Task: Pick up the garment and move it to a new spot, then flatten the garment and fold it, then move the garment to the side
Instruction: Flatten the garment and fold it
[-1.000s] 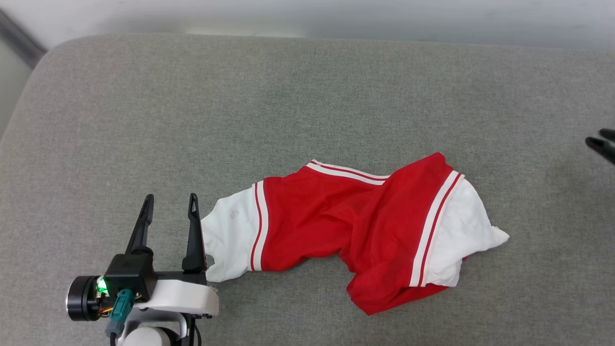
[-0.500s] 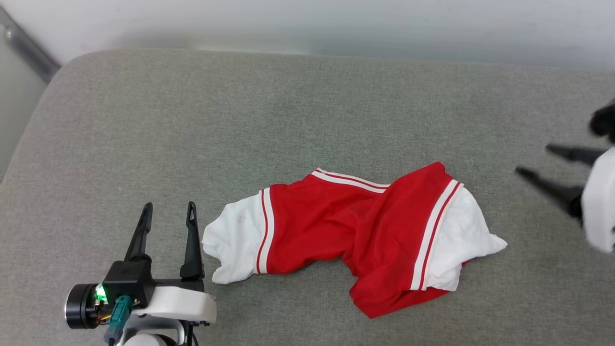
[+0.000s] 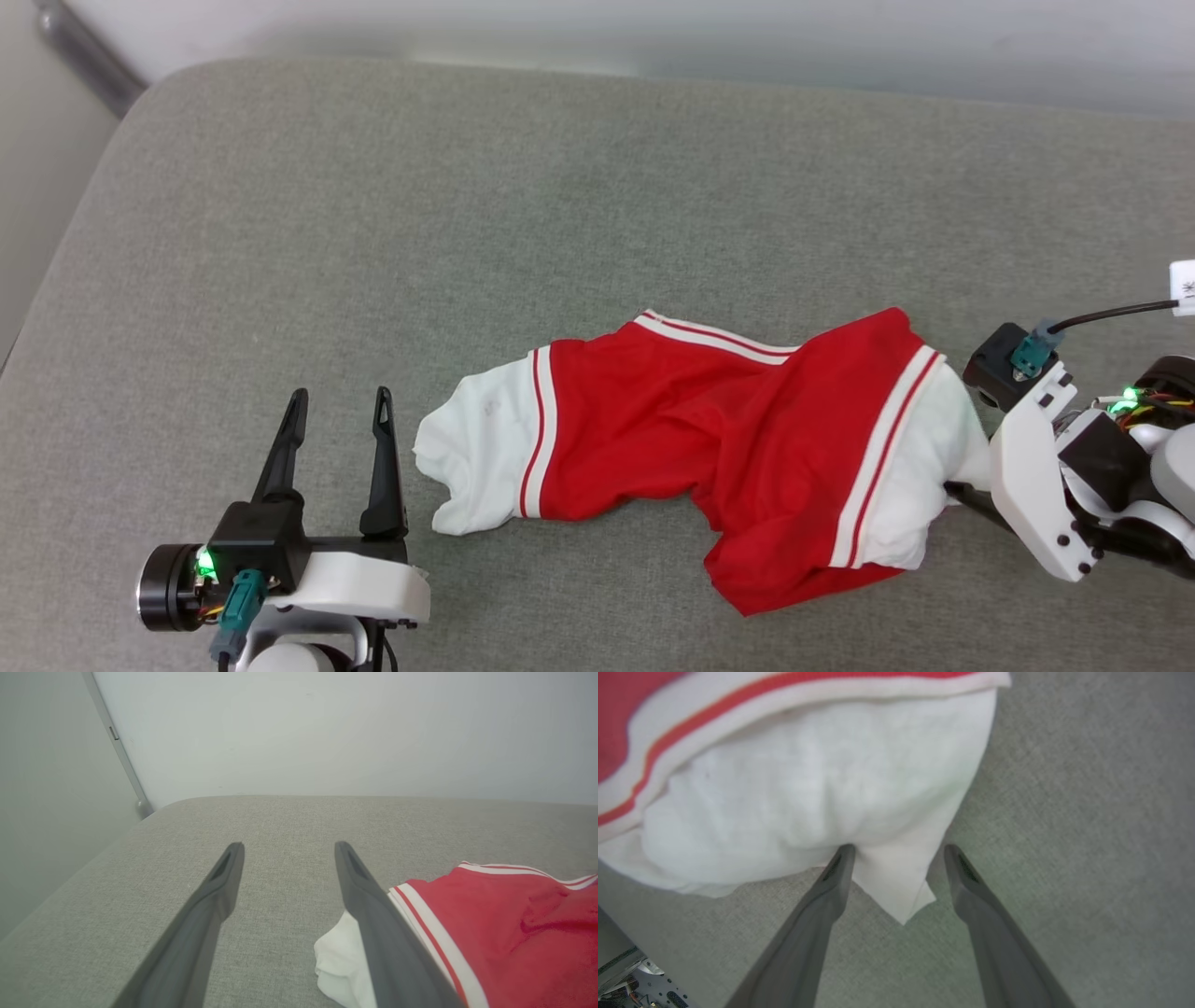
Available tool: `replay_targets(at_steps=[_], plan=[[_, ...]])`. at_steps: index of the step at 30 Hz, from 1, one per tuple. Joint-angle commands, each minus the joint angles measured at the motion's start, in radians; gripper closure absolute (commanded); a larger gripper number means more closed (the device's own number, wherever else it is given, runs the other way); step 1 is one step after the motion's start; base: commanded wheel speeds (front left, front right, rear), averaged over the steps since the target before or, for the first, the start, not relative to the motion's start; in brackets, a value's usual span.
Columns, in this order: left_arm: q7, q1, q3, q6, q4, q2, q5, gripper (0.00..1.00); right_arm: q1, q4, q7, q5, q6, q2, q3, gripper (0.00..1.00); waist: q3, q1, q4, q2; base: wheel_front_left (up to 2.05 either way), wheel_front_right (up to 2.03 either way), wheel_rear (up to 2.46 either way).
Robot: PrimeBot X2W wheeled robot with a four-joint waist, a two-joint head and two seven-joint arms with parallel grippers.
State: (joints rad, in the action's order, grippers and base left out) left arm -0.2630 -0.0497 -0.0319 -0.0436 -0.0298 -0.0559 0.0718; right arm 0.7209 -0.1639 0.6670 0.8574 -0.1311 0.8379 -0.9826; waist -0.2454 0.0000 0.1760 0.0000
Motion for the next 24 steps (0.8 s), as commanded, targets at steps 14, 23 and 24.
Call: replay_targets(at_steps=[14, 23, 24], plan=[[-0.003, -0.004, 0.014, -0.014, -0.011, 0.005, 0.002, 0.00, 0.119, -0.166, -0.107, 0.085, 0.001, -0.026, -0.248, 1.00, -0.024, 0.0000, 0.005, 0.0000, 0.00, 0.00, 0.00], [-0.003, 0.016, 0.023, -0.013, 0.000, 0.005, -0.007, 0.00, 0.161, -0.029, -0.287, 0.184, 0.001, 0.111, -0.206, 1.00, 0.020, 0.0000, -0.029, 0.0000, 0.00, 0.00, 0.00], [-0.003, 0.022, 0.026, -0.013, 0.001, 0.005, -0.007, 0.00, 0.156, -0.009, -0.299, 0.199, 0.001, 0.135, -0.193, 1.00, 0.024, 0.0000, -0.033, 0.0000, 0.00, 0.00, 0.00]])
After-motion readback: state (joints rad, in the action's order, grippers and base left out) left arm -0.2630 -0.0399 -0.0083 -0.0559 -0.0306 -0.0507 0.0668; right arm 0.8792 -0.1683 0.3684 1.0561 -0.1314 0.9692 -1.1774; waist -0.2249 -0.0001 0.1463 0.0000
